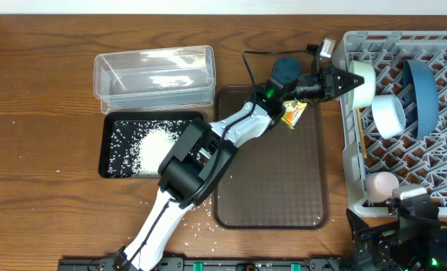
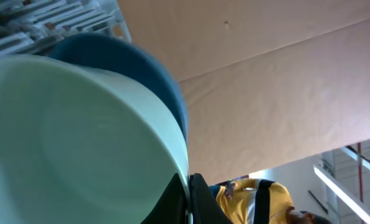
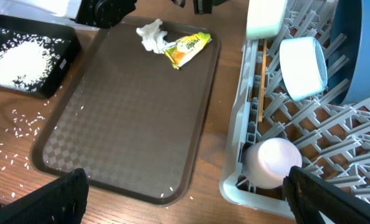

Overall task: Sort waste into correct bins and load items into the dishwasher rack
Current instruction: 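Carry the empty green bowl with the left gripper to the dish rack, then lower the green bowl into the dish rack and open the left gripper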

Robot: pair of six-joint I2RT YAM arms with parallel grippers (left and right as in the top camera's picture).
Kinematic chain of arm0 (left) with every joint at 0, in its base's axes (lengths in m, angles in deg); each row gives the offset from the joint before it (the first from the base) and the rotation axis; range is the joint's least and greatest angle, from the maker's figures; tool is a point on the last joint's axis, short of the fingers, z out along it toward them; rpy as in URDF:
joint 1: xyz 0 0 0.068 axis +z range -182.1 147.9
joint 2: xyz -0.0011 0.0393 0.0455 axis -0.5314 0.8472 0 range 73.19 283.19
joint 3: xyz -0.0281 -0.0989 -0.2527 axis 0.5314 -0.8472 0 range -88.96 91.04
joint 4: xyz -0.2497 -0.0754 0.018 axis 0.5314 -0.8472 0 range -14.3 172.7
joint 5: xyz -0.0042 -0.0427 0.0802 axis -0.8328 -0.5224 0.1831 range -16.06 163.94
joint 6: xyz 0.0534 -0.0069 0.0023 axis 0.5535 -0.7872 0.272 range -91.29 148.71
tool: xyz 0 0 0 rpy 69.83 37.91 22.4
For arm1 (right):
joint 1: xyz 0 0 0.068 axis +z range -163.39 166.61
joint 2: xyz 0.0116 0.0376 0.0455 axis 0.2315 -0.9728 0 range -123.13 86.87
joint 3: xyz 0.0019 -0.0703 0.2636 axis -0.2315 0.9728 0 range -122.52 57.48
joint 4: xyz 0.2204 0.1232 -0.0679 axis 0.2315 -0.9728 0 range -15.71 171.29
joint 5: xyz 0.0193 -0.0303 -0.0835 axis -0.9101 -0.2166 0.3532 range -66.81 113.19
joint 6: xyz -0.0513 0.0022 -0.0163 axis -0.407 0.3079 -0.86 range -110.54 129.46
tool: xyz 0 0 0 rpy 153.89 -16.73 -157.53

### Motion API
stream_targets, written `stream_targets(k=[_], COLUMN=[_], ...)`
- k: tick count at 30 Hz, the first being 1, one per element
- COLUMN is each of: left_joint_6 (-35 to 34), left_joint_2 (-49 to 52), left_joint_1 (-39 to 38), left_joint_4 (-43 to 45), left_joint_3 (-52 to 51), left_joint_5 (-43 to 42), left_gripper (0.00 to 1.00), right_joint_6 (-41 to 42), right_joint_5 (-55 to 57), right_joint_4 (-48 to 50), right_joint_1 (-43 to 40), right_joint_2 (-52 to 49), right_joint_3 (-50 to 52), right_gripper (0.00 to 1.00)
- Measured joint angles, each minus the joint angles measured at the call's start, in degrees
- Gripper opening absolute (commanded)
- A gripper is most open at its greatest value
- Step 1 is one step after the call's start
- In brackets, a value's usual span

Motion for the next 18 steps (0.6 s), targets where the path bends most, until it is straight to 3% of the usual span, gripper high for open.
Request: stream_targets(k=[3,18], left_joint_6=[-0.5,0.9], left_joint_2=[0.0,0.1], left_joint_1=[-0.6,-1.7], left_joint_4=[2.1,-4.3], left_joint_3=[0.0,0.0], left_joint_5=[0.3,0.7], left_gripper=[0.07,0.06], right_joint_6=[0.0,0.0], right_joint_5=[0.0,0.0], right_joint_4=[0.0,0.0], right_joint_1=[0.0,0.0], right_joint_2=[0.0,0.0], right_joint_3=[0.0,0.0], right_gripper=[0.99,0.99])
